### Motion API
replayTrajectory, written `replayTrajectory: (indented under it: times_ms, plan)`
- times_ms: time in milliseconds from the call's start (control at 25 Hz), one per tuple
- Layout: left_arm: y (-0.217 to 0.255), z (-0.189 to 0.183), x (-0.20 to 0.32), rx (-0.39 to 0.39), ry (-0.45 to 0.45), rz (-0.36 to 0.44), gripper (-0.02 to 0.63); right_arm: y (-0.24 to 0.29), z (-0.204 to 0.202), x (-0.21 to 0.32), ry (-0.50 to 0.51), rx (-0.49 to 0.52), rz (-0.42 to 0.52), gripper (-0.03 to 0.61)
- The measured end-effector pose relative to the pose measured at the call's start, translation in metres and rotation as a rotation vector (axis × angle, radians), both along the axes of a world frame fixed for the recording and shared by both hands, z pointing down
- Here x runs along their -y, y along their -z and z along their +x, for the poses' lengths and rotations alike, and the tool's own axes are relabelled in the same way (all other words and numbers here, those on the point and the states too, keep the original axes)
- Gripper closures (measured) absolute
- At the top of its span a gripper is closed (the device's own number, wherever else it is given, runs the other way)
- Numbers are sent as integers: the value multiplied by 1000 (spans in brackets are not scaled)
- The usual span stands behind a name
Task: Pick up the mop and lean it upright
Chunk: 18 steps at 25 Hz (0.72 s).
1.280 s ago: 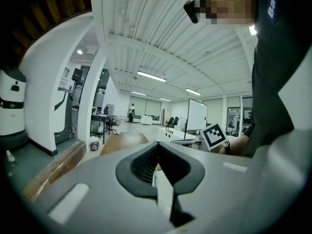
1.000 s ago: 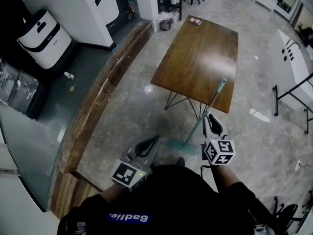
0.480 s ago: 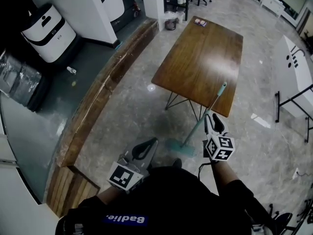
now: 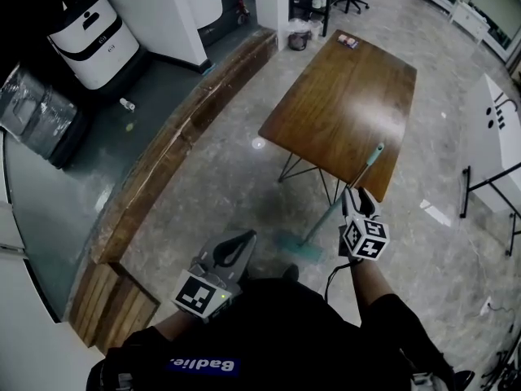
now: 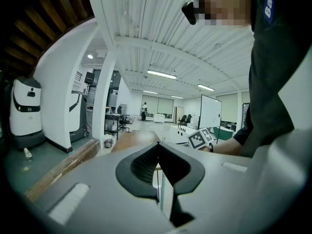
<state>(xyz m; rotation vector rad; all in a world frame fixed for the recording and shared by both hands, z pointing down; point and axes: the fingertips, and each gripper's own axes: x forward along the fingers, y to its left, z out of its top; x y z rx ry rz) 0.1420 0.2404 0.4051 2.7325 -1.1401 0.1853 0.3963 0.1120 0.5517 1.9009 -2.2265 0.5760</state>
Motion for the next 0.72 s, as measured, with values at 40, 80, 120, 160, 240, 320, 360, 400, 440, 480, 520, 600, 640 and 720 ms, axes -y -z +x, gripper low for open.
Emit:
replayTrajectory:
  times_ms: [40,80,120,160,240,320,360,400,440,480,520,600,640,720]
  plan:
    - [0,-1,-1,3,4,0,594,-2,1,2,1,-2,-4,391]
    - [1,-3,-1,6,9,1,594,-4,2,3,1,-3,-8,385]
    - [1,-4,-2,7,15,1,594,-7,3,5,1,-5,-13,377]
    - [1,-5,-2,7,22,2,594,-11,4,7,0,-6,-19,369]
    - [0,-8,-2,7,33,3,594,-18,8,11,-3,-12,-33,358]
    - [0,-11,-2,7,42,3,594,-24,12,15,-6,-23,-41,349]
    - [0,-12,-2,7,46,3,594,-26,13,17,-6,-30,-45,345]
    - [0,-13,-2,7,50,2,594,-28,14,19,-4,-37,-50,342]
    - [-1,-15,-2,6,55,1,594,-31,16,22,-2,-44,-56,339]
    - [-1,-16,-2,6,60,0,594,-34,17,24,0,-52,-62,339]
    - [-2,-17,-2,6,64,-1,594,-37,19,26,1,-58,-67,336]
    - [-4,-18,-2,6,71,-2,594,-43,23,31,-2,-69,-79,333]
    - [-4,-18,-2,6,74,-3,594,-46,25,33,-6,-72,-85,331]
    - [-5,-19,-2,7,78,-4,594,-52,30,37,-16,-77,-97,327]
